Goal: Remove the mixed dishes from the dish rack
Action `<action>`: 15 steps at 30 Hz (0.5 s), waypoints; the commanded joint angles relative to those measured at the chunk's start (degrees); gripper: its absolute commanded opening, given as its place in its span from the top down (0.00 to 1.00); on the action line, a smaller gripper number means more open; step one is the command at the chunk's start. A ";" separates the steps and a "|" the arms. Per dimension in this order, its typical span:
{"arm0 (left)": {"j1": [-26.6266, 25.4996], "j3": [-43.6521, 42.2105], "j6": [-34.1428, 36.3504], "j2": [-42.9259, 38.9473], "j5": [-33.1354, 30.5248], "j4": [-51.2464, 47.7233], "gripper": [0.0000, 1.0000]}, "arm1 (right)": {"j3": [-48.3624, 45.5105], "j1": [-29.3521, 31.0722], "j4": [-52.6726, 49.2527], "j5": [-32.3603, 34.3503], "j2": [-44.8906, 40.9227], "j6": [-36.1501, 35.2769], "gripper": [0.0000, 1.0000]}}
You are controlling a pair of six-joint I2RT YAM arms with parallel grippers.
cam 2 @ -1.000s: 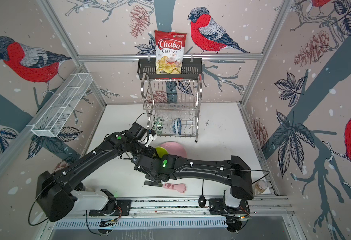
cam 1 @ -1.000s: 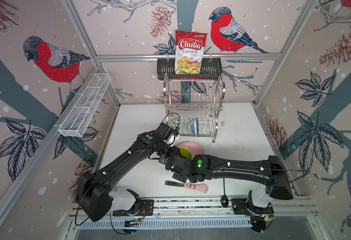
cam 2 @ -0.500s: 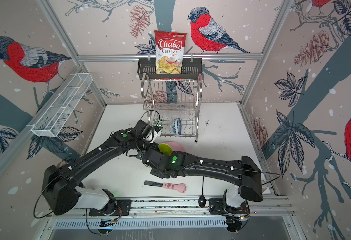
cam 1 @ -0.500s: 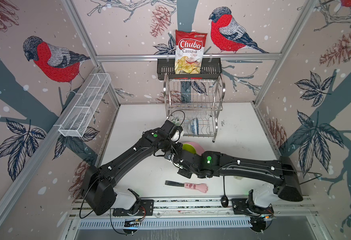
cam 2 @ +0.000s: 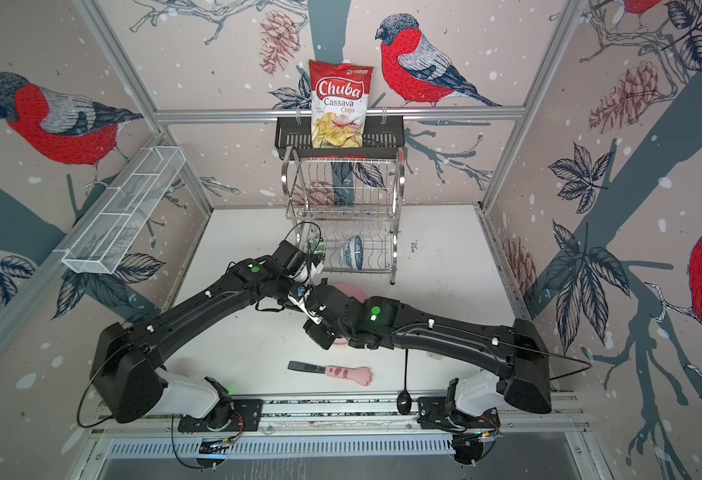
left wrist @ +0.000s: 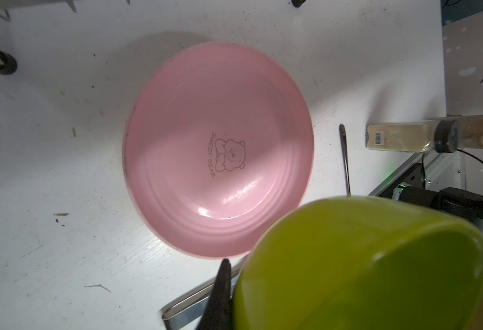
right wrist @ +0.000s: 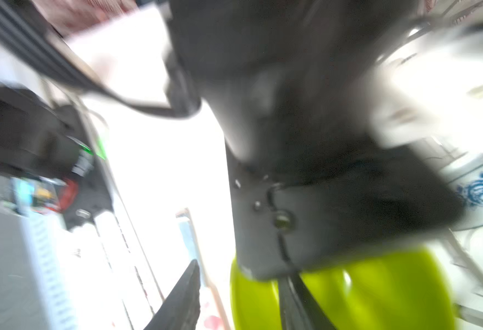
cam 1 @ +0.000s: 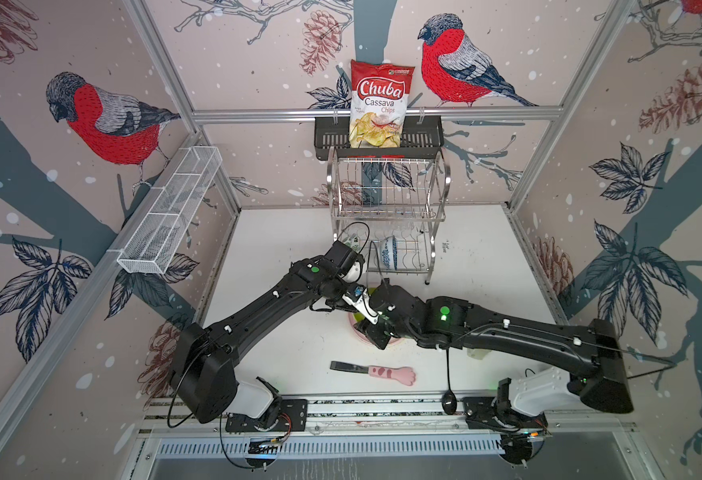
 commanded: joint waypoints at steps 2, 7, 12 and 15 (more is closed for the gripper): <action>-0.01 -1.09 -0.79 1.33 -1.66 0.84 1.00 | -2.55 -3.25 6.67 -5.90 -4.86 5.37 0.52; -0.01 -1.73 -1.20 2.10 -4.45 -0.23 1.00 | -8.66 -9.06 10.94 -8.18 -11.89 9.24 0.52; 0.34 -1.72 -2.60 1.34 -8.89 -1.68 1.00 | -13.79 -16.78 12.00 -11.63 -15.74 13.47 0.49; 0.34 -1.10 -3.10 1.10 -9.26 -1.34 1.00 | -14.67 -19.41 11.03 -13.95 -14.52 15.41 0.48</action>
